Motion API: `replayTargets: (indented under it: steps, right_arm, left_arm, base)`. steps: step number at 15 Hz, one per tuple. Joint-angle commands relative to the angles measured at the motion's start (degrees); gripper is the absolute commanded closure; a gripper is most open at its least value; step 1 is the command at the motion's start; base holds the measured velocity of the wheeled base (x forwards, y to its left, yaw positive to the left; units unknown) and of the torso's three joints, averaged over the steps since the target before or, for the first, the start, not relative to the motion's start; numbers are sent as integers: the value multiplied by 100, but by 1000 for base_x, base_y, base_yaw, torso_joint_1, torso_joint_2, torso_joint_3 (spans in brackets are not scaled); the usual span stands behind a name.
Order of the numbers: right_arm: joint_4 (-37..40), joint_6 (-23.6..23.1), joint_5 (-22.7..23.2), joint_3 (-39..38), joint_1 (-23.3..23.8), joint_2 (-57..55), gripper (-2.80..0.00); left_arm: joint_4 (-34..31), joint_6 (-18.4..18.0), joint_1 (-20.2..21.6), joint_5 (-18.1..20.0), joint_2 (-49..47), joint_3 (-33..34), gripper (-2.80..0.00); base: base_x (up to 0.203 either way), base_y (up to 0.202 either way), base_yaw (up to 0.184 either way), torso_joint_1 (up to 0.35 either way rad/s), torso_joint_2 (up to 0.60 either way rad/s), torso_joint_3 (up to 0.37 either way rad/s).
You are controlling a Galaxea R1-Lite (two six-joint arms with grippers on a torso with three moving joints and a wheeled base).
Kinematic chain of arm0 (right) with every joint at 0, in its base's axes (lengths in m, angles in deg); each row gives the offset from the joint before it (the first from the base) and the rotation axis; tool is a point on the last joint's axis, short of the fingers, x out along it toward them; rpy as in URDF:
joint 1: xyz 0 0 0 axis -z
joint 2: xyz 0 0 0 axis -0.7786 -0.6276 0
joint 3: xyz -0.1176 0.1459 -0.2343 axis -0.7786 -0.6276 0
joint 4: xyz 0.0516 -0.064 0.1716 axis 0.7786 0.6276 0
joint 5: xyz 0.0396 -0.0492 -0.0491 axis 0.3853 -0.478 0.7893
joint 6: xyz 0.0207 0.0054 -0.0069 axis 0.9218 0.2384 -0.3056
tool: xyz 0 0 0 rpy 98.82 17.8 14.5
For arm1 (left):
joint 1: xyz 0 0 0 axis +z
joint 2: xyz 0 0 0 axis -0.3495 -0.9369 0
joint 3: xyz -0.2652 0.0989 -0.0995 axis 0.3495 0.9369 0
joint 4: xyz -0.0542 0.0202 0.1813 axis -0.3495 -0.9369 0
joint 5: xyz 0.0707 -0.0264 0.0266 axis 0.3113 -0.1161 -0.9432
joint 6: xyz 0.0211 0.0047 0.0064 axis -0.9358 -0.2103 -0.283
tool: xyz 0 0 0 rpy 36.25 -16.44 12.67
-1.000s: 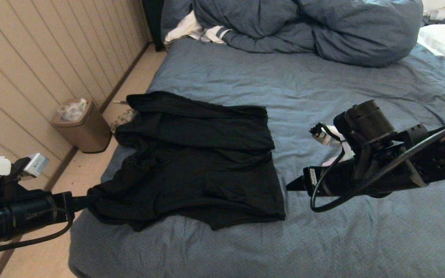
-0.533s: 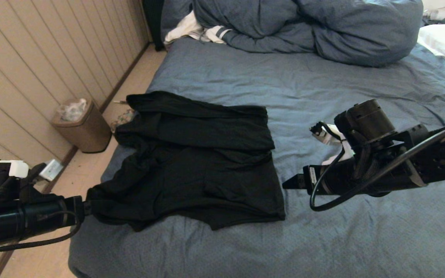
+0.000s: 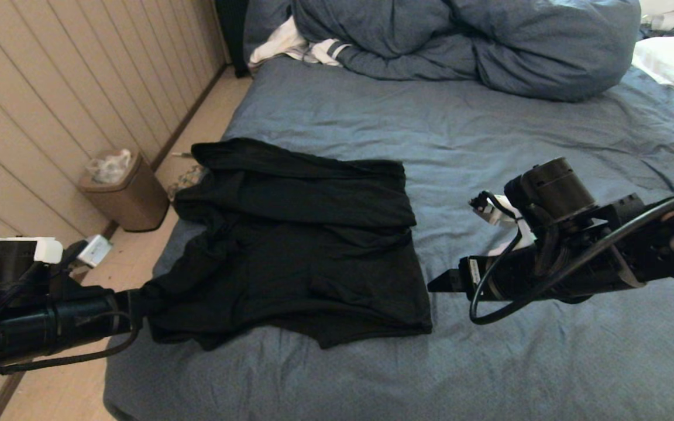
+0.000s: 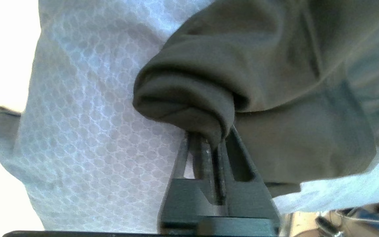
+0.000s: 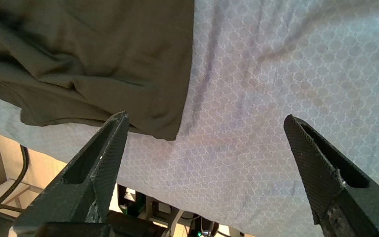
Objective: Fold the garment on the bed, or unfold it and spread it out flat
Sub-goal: Unford the black T-shirt
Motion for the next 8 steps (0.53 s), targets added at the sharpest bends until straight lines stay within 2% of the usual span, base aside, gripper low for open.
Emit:
replayTargets:
  steps: [1, 5, 8]
  right_arm:
    - [11, 13, 5, 3, -33, -119, -280]
    - [-9, 19, 21, 56, -116, -675, -280]
    - [-371, 117, 82, 71, -431, -970, -280]
  left_arm:
    - [6, 10, -4, 1, -7, -6, 0]
    - [6, 45, -13, -5, 18, -15, 0]
    - [6, 45, -13, -5, -8, -15, 0]
  base:
    - [0, 0, 0, 0, 0, 0]
    - [0, 0, 0, 0, 0, 0]
    - [0, 0, 0, 0, 0, 0]
